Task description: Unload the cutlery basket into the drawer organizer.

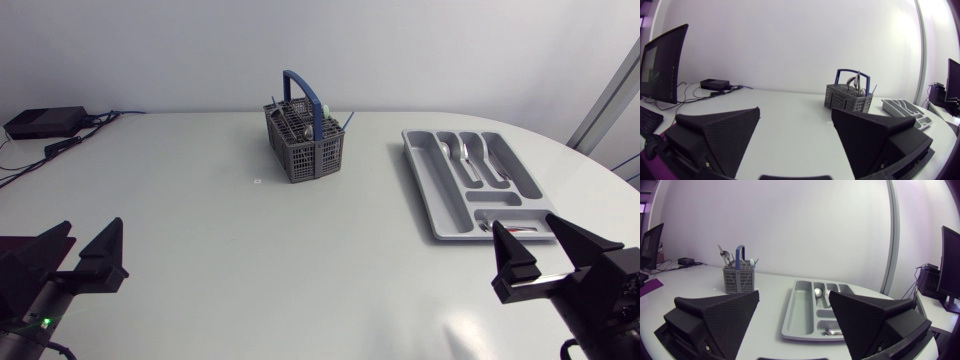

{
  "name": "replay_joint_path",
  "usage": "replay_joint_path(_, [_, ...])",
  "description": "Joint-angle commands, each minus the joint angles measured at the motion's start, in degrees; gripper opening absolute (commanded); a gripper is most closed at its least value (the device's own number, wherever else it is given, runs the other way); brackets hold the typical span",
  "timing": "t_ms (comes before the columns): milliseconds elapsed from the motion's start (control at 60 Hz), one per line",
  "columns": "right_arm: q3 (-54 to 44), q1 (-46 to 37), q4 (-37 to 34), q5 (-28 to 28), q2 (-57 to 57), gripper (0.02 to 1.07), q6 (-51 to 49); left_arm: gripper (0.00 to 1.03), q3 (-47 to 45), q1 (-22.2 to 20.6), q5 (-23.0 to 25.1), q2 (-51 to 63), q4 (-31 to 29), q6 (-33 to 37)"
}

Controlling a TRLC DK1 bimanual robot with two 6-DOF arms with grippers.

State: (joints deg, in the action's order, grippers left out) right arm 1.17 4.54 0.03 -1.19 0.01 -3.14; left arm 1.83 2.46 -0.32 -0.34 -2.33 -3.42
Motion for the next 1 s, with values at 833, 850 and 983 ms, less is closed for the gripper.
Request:
replay_joint_path(833, [41.8, 20.2, -0.8, 7.3, 68.2, 1.02, 6.1, 0.98, 37.8, -9.4, -6.5, 53.7, -18.2, 5.1])
replay_joint_path(850, [42.9, 20.5, -1.4, 7.3, 69.3, 1.02, 6.1, 0.98, 38.6, -9.4, -6.5, 54.9, -18.9, 6.1])
replay_joint_path(983, [50.6, 22.5, -5.2, 6.3, 77.8, 1.02, 5.9, 0.98, 42.9, -9.3, -4.8, 61.6, -22.0, 7.3])
